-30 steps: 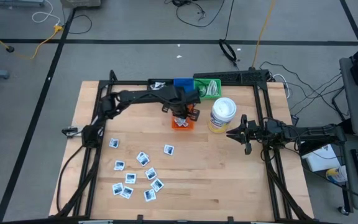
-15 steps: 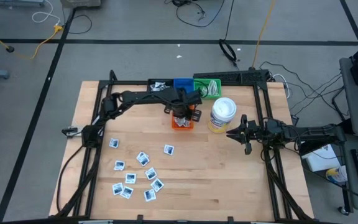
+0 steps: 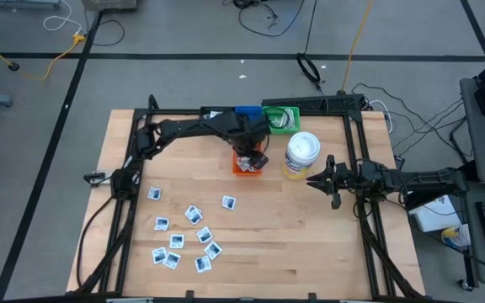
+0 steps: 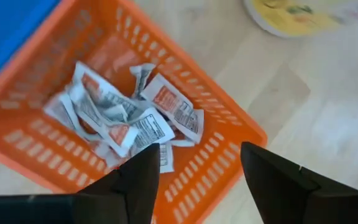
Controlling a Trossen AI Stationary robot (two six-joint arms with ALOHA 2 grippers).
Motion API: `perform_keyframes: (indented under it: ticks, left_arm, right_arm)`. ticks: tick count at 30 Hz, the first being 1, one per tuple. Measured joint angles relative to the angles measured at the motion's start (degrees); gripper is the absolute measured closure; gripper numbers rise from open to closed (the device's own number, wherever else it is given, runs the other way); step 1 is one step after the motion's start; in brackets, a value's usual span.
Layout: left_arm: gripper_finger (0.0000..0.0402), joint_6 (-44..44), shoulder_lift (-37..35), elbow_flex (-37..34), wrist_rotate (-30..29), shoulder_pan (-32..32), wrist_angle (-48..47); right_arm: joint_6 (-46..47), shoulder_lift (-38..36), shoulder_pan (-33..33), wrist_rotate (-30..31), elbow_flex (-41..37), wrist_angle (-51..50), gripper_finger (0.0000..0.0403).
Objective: Pick & Place First Aid Supplies
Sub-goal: Put the blue alcohol pad into the blue bin
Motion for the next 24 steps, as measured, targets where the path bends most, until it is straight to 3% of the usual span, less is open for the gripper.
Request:
perform_keyframes:
  ticks: [5,18,24]
  left_arm:
    - [0.0172,13.2,-1.3,0.0,1.5,0.0,-1.5]
    - [0.0172,36.3,-5.5,0.0,1.6,-2.9,-14.6]
    - [0.0172,38.8,-5.5,0.0,-1.8,-6.9,-17.6]
  right_arm:
    - [0.0,0.0,0.0,0.0,0.0,0.2,0.0344]
    - [0.0,0.0,0.0,0.0,0.0,0.2,0.0344]
    - [0.0,0.0,0.0,0.0,0.0,0.2,0.0344]
